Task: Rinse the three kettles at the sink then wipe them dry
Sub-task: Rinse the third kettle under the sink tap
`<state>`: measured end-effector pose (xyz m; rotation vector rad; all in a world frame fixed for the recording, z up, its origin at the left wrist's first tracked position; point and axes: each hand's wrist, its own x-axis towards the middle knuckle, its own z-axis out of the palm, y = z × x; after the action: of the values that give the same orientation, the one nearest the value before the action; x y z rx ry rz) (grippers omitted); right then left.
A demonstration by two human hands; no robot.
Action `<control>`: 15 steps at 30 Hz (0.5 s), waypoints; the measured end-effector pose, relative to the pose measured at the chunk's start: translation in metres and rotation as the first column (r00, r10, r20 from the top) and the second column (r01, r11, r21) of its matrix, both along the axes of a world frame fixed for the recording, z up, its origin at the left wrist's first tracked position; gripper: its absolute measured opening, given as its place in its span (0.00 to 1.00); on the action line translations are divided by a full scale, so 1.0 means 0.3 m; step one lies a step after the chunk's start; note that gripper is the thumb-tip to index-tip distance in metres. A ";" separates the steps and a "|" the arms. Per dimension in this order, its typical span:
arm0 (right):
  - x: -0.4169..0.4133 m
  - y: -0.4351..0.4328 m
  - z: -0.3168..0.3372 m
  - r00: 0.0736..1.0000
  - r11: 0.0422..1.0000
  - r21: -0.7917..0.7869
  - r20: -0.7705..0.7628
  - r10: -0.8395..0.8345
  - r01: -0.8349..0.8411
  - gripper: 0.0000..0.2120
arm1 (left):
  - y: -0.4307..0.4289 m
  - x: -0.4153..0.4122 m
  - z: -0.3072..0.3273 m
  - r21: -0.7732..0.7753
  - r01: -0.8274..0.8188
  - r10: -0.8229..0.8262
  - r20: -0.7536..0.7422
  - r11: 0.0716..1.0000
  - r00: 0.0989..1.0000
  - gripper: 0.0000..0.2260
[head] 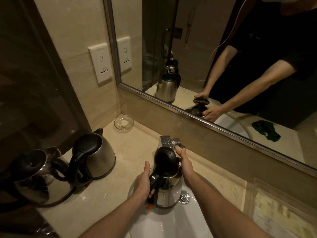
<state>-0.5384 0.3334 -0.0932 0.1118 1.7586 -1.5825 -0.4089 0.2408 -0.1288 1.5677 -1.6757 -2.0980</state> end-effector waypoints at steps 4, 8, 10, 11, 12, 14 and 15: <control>-0.001 -0.001 -0.003 1.000 1.000 -0.005 0.003 -0.004 0.004 0.28 | 0.001 0.001 -0.002 0.013 -0.009 0.009 -0.013 1.000 1.000 0.39; 0.000 -0.002 0.000 1.000 1.000 -0.001 -0.004 0.004 -0.004 0.29 | 0.002 0.005 0.005 0.017 -0.018 0.018 -0.006 1.000 1.000 0.40; 0.001 -0.003 0.002 1.000 1.000 0.002 -0.009 0.004 -0.004 0.29 | 0.003 0.006 0.008 0.016 -0.013 0.013 -0.007 1.000 1.000 0.40; 0.002 -0.003 0.001 1.000 1.000 0.002 -0.011 0.003 -0.003 0.29 | 0.003 0.006 0.008 0.016 -0.010 0.011 -0.006 1.000 1.000 0.40; 0.002 -0.003 0.000 1.000 1.000 -0.001 -0.013 0.001 -0.001 0.29 | 0.003 0.006 0.009 0.015 -0.009 0.009 -0.003 1.000 1.000 0.39; 0.003 -0.001 0.000 1.000 1.000 -0.006 -0.014 0.003 -0.003 0.29 | 0.003 0.008 0.012 0.019 -0.008 0.009 -0.003 1.000 1.000 0.38; 0.003 0.000 0.000 1.000 1.000 -0.007 -0.013 0.006 -0.006 0.29 | 0.003 0.008 0.013 0.021 -0.006 0.006 -0.007 1.000 1.000 0.39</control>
<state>-0.5375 0.3334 -0.0932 0.0935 1.7614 -1.5883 -0.4066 0.2418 -0.1249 1.5666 -1.6495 -2.1232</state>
